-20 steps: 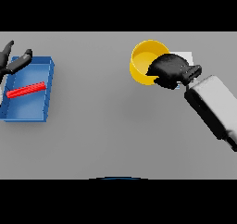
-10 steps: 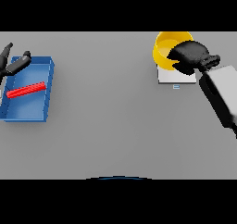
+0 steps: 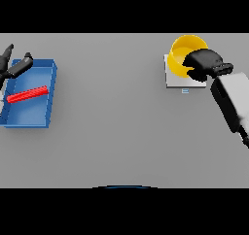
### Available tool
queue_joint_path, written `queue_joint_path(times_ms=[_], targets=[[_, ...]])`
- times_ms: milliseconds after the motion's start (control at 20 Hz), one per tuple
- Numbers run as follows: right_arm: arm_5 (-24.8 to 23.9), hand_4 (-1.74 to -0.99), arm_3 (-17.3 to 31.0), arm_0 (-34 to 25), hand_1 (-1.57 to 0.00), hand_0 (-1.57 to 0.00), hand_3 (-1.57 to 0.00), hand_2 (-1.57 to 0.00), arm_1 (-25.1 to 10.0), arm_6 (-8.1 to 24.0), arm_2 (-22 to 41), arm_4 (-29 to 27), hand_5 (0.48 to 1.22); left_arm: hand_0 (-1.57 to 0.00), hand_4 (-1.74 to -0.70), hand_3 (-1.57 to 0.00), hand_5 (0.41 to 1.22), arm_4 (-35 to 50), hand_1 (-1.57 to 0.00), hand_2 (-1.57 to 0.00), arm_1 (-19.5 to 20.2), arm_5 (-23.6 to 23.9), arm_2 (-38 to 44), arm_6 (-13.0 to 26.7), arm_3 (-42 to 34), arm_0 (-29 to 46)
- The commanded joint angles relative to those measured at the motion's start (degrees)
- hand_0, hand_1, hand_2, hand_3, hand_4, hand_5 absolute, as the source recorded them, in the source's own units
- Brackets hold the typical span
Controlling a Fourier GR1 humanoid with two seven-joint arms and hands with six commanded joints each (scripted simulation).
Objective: Pick up the red beaker and tilt it to pour out 1 green nut into yellow bowl. Pick up the yellow bowl and place it on the metallic measuring scale.
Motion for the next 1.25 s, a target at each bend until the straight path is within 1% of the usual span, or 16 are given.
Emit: queue_joint_path(times_ms=[0, 50, 100, 200, 250, 300, 350, 400, 450, 500, 600, 700, 800, 950, 1100, 1200], targets=[[-0.17, -1.741, 0.50, -0.10, -1.57, -1.57, -1.38, -1.38, -0.02, -0.45, 0.03, 0.04, 1.221, 0.00, -0.85, 0.00, 0.807, 0.14, 0.00, 0.00, 0.33, -0.37, 0.18, -0.32, 0.26, 0.16], [-0.49, -1.741, 0.79, -0.23, -1.57, -1.57, -1.39, -1.38, 0.27, -0.17, -0.04, -0.03, 1.221, 0.00, -0.85, 0.00, 0.802, 0.13, 0.00, 0.00, 0.01, -0.19, 0.07, -0.55, 0.31, 0.59], [-0.24, -1.741, 1.30, -0.47, -1.57, -1.57, -1.40, -1.38, 0.08, -0.72, 0.08, 0.04, 1.221, 0.00, -0.85, 0.00, 0.799, 0.44, 0.00, 0.00, 0.23, -0.46, 0.31, -0.18, 0.12, 0.23], [-0.47, -1.741, 2.07, -0.55, -1.57, -1.57, -1.42, -1.38, 0.49, 0.08, 0.30, 0.23, 1.221, 0.00, -0.84, 0.00, 0.788, 0.52, 0.00, 0.00, 0.28, -0.69, 0.45, -0.35, 0.75, -0.30], [-0.29, -1.741, 2.16, -0.24, -1.57, -1.57, -1.45, -1.37, 0.14, -1.21, 0.41, 0.04, 1.221, 0.00, -0.84, 0.00, 0.783, 0.38, 0.00, 0.00, 0.20, -0.48, 0.32, -0.30, 0.44, -0.05], [-0.38, -1.741, 2.70, -0.44, -1.57, -1.57, -1.38, -1.40, 0.12, -0.67, 0.36, 0.13, 1.221, 0.00, -0.84, 0.00, 0.780, 0.23, 0.00, 0.00, 0.00, -0.36, 0.07, 0.09, 0.27, -0.13], [0.31, -1.741, 2.62, -0.64, -1.50, -1.57, -1.25, -1.44, -0.46, -1.18, 0.29, -0.12, 1.221, 0.00, -0.84, 0.00, 0.779, 0.12, 0.00, 0.00, 0.07, -0.55, -0.03, -0.02, 0.47, -0.17], [0.78, -1.682, 2.95, -1.16, -1.43, -1.56, -1.11, -1.34, -0.26, -0.64, 0.29, -0.05, 1.221, 0.00, -0.84, 0.00, 0.775, 0.40, 0.00, 0.00, 0.21, -0.98, 0.22, -0.49, 0.92, -0.47], [0.79, -1.632, 2.63, -0.81, -1.28, -1.47, -0.96, -1.18, 0.17, -0.02, 0.17, -0.36, 1.145, 0.00, -0.84, 0.00, 0.773, 0.44, 0.00, 0.00, 0.16, -0.90, 0.16, 0.00, 0.58, -0.57], [1.33, -1.592, 2.78, -0.85, -1.12, -1.33, -0.82, -1.01, 0.50, -0.36, -0.31, -1.08, 1.074, 0.00, -0.84, 0.00, 0.774, 0.35, 0.00, 0.00, 0.07, -0.80, 0.17, -0.80, 0.90, -0.24], [2.29, -1.535, 2.40, -0.21, -0.81, -0.95, -0.58, -0.71, 0.71, 1.34, -1.48, -2.45, 0.965, 0.00, -0.83, 0.00, 0.768, 0.59, 0.00, 0.00, 0.39, -0.83, 0.40, -0.40, 0.38, 0.21], [3.09, -1.496, 2.84, -0.28, -0.56, -0.61, -0.39, -0.47, 1.07, 2.09, -1.83, -2.90, 0.890, 0.00, -0.84, 0.00, 0.764, 1.12, 0.00, 0.00, 0.00, -0.77, 0.50, -0.69, -0.04, 0.77], [3.55, -1.476, 2.78, -0.50, -0.38, -0.39, -0.26, -0.30, 0.36, 1.26, -1.53, -2.63, 0.847, 0.00, -0.83, 0.00, 0.754, 0.50, 0.00, 0.00, 0.16, -0.99, 0.31, -1.12, 1.14, 0.30], [3.52, -1.435, 3.76, -0.85, -0.19, -0.20, -0.13, -0.15, 0.55, 0.47, -0.72, -1.80, 0.817, 0.00, -0.83, 0.00, 0.752, 0.48, 0.00, 0.00, -0.06, -0.68, 0.16, -0.39, 0.52, 0.08], [4.80, -1.401, 4.50, -1.12, -0.10, -0.10, -0.07, -0.08, 0.38, 1.37, -0.27, -1.34, 0.798, 0.00, -0.83, 0.00, 0.759, 0.57, 0.00, 0.00, 0.27, -0.80, 0.40, -0.68, 0.63, 0.21], [5.57, -1.390, 3.23, -0.73, -0.06, -0.06, -0.04, -0.05, 0.04, 1.39, -0.35, -1.78, 0.779, 0.00, -0.83, 0.00, 0.760, 0.71, 0.00, 0.00, 0.39, -0.97, 0.29, 0.00, -0.15, 0.06]])
